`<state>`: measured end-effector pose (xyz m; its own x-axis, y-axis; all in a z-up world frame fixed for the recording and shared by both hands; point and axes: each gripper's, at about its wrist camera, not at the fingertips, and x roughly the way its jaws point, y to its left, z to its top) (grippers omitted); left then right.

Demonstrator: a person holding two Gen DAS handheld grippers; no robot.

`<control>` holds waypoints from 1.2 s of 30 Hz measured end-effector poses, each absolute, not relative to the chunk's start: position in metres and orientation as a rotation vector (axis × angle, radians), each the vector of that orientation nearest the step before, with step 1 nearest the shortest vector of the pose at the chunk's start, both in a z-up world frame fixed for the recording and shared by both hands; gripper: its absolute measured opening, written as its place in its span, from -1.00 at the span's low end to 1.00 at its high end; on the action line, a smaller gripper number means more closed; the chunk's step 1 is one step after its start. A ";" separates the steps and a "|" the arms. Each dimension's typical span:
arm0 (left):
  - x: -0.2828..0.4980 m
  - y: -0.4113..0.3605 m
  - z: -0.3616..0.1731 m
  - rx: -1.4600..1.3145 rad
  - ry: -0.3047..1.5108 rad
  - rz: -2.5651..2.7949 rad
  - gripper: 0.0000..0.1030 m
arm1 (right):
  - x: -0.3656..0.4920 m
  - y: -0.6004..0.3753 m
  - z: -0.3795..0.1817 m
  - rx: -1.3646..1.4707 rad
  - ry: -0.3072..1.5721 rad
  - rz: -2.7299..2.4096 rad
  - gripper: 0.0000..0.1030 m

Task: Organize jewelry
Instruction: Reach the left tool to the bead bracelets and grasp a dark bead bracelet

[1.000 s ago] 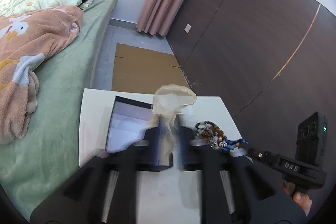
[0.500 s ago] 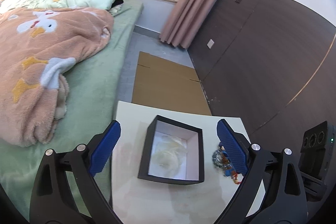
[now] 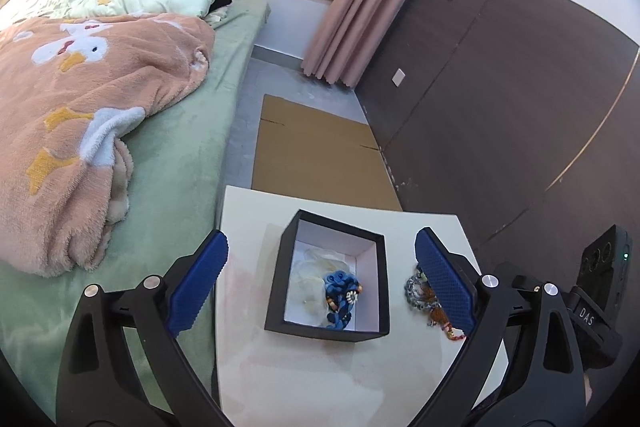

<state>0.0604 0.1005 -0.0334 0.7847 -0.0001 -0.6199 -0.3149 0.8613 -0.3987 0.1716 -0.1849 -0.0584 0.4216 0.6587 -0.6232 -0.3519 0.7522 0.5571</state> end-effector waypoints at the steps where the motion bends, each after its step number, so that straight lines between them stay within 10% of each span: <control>1: 0.061 0.097 -0.033 -0.506 0.656 0.173 0.83 | 0.170 -0.192 -0.059 0.356 0.949 0.628 0.66; 12: 0.076 0.031 -0.038 -0.365 0.712 0.095 0.83 | 0.171 -0.270 -0.066 0.359 0.980 0.459 0.77; 20: 0.085 -0.017 -0.050 -0.306 0.753 0.028 0.81 | 0.174 -0.297 -0.083 0.342 1.037 0.403 0.47; 36: 0.126 -0.082 -0.092 -0.173 0.857 -0.084 0.01 | 0.184 -0.348 -0.096 0.393 1.069 0.321 0.31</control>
<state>0.1258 -0.0825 -0.0923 0.6523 -0.1432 -0.7444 0.0039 0.9826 -0.1856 0.1845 -0.3481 -0.0956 0.4466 0.4374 -0.7805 -0.0644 0.8858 0.4595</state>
